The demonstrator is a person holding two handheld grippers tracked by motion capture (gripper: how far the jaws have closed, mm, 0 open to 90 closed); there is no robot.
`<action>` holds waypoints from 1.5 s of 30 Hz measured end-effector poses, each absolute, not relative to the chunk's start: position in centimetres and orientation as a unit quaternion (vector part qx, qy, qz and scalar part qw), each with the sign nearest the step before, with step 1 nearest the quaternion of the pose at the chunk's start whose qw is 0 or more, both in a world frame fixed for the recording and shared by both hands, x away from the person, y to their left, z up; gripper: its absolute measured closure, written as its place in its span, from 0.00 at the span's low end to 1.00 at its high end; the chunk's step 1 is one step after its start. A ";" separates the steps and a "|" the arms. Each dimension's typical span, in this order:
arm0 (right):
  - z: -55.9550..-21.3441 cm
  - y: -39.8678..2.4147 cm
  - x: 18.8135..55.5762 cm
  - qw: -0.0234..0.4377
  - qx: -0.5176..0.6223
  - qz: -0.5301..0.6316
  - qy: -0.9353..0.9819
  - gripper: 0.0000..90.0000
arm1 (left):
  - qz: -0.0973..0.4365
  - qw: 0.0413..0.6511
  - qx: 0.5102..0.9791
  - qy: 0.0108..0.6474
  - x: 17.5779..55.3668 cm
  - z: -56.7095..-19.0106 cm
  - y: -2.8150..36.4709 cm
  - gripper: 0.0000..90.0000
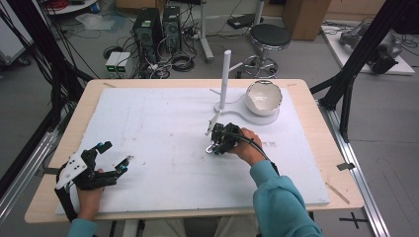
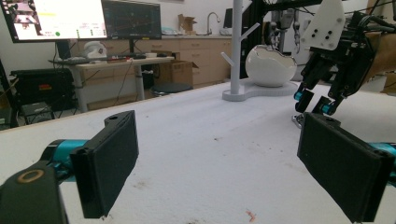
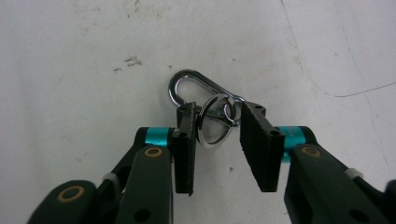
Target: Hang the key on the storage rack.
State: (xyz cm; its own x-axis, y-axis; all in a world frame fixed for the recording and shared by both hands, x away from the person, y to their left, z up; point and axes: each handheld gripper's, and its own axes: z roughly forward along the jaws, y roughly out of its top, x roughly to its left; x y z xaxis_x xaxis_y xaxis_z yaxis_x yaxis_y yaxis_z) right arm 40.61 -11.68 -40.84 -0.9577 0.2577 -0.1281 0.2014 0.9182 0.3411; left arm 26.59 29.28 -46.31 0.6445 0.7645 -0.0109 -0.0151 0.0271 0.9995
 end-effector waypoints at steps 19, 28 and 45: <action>-40.5 -12.1 40.9 0.092 0.128 0.177 0.971 0.91 | 0.300 0.651 0.631 0.297 26.6 -46.3 29.3 0.14; -40.5 -12.1 41.0 0.096 0.126 0.179 0.971 0.97 | 0.300 0.651 0.630 0.297 26.6 -46.3 29.3 0.14; -39.9 -12.7 41.1 0.050 0.164 0.219 0.960 0.99 | 0.299 0.653 0.629 0.299 26.6 -46.3 29.3 0.14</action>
